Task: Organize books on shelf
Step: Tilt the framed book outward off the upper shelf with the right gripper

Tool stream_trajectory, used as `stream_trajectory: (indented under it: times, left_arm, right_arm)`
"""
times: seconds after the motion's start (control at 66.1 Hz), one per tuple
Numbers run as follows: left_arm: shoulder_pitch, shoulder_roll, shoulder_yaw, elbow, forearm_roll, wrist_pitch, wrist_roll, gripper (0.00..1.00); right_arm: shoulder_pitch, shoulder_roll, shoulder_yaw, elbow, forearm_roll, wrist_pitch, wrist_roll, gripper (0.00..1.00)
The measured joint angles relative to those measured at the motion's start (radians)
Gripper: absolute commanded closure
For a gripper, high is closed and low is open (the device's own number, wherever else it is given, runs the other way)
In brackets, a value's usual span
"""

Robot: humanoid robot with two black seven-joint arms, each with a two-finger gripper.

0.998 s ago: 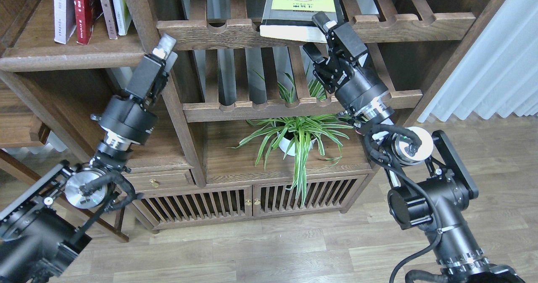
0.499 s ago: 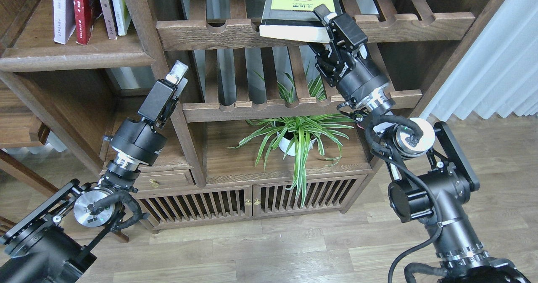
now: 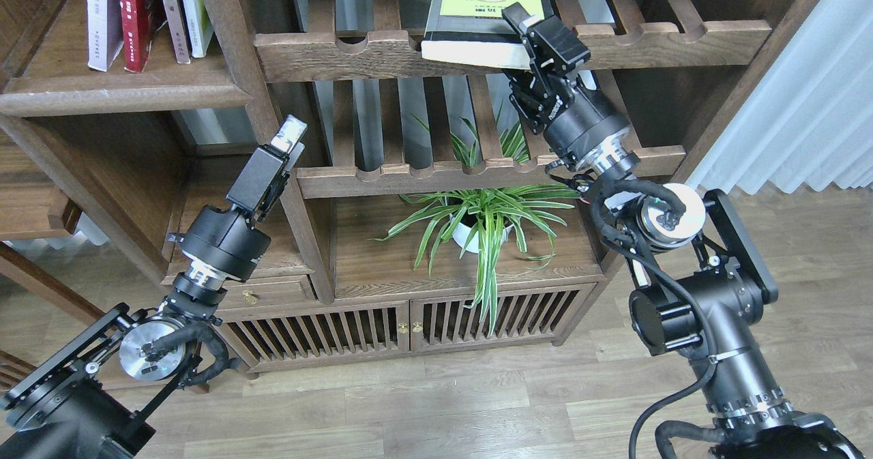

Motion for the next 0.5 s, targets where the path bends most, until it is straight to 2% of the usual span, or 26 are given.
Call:
stream_trajectory:
  times: [0.363,0.454,0.499]
  left_arm:
    - [0.02,-0.001,0.0,0.0,0.004,0.0,0.0,0.01]
    - [0.024,-0.001,0.0,0.0,0.004,0.0,0.0,0.01]
    - [0.026,-0.001,0.0,0.0,0.004,0.0,0.0,0.01]
  right_arm:
    - [0.006,0.0,0.004,-0.02,-0.02,-0.004,0.01,0.38]
    - [0.007,0.0,0.005,-0.023,-0.02,-0.004,0.019,0.47]
    - [0.006,0.0,0.005,-0.023,-0.02,-0.004,0.021,0.56]
